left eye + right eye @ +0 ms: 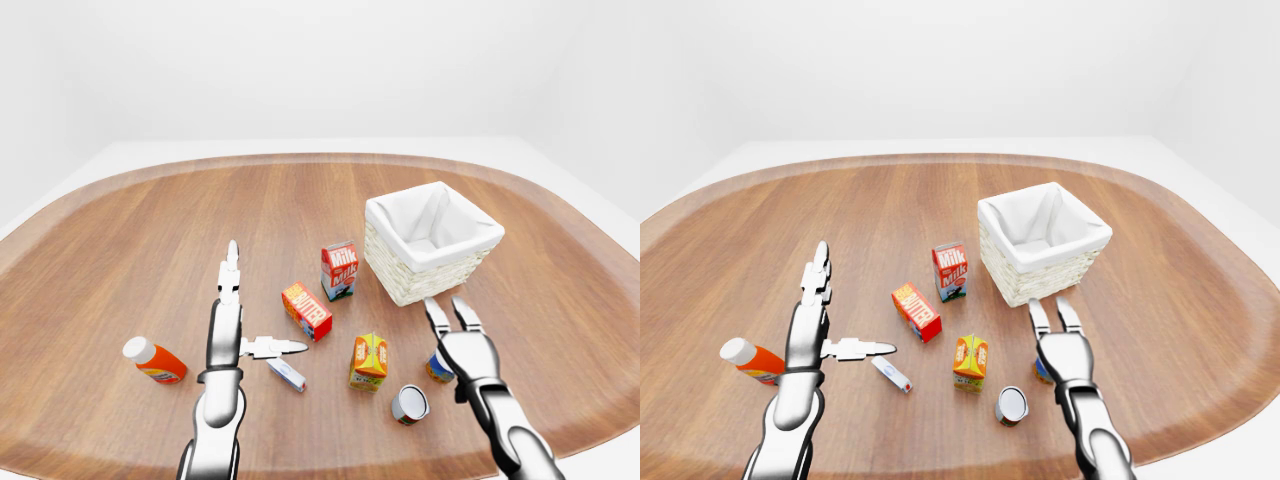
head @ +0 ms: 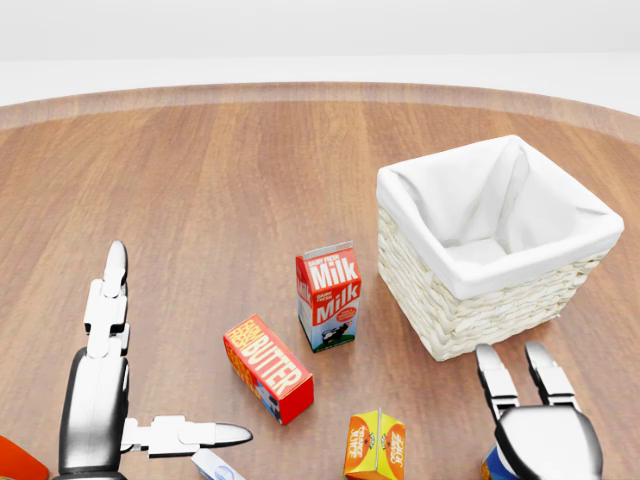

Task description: Pick up the alphabet soup and the tomato sauce, and put them in the basket.

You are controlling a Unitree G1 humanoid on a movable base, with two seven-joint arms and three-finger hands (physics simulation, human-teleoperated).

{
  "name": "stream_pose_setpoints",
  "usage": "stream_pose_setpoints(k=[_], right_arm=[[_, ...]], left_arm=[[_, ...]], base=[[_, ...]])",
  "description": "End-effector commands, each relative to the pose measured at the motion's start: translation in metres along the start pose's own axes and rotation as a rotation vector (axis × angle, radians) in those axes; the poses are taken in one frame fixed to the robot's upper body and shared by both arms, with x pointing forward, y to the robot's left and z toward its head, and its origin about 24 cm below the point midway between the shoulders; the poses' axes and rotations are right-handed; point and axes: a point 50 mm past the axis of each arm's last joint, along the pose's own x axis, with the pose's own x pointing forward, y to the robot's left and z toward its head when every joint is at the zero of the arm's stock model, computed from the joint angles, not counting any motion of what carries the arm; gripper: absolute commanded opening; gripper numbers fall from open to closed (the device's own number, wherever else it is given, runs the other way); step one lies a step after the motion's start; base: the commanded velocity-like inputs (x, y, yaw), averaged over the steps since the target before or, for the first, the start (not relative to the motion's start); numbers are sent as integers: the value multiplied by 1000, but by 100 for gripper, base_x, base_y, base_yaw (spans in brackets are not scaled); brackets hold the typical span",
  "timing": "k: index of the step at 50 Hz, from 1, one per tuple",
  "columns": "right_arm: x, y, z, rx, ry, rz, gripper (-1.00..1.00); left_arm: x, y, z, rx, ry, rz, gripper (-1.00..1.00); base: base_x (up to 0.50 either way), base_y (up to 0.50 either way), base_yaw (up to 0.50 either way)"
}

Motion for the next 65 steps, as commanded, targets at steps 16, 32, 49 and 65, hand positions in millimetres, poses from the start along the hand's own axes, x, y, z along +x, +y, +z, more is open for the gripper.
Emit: stream_pose_setpoints(k=[16,32,49,65], right_arm=[[12,19,-9,-30,9,48,100],[16,21,-17,-43,24,47,100],[17,15,-12,-25,13,35,100],[18,21,-5,-39,-9,39,100]], left_arm=[[0,2,1,-14,-2,7,100],[0,1,0,-13,3,6,100],[0,1,1,-14,-3,6,100],[0,1,1,-14,-3,6,100]], base=[[0,0,0],[0,0,0],[0,0,0],[0,0,0]])
